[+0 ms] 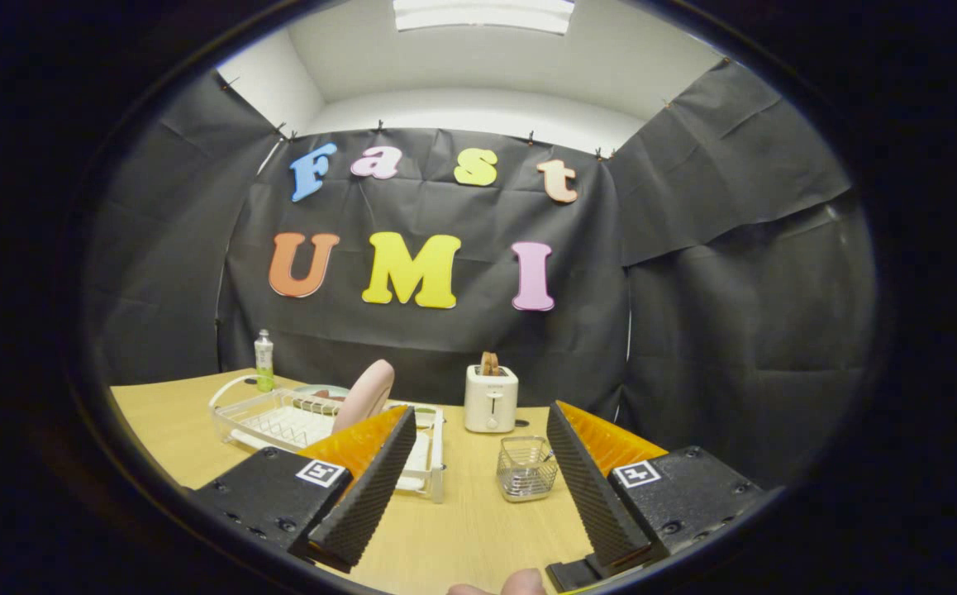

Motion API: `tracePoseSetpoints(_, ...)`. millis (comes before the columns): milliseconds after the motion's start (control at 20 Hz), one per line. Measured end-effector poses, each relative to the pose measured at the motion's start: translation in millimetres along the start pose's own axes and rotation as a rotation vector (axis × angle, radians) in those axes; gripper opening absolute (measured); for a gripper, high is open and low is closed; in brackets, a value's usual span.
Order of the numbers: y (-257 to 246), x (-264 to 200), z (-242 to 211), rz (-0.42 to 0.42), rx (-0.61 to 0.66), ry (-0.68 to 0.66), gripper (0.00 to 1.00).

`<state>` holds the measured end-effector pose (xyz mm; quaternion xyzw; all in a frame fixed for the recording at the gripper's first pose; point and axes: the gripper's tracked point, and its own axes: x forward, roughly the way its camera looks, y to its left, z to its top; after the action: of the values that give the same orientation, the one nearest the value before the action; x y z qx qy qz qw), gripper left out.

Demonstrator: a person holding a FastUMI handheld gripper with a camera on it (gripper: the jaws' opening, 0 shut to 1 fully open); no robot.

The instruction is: Take the plate from the dish rack, then take the spoon from the basket and place it into the plate.

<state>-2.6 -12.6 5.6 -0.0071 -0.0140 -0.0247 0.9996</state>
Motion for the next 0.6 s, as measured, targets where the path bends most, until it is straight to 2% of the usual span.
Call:
tracePoseSetpoints(350,14,14,9,0.036,-0.004,0.032,1.00)
tracePoseSetpoints(600,32,43,39,0.085,-0.023,0.048,1.00)
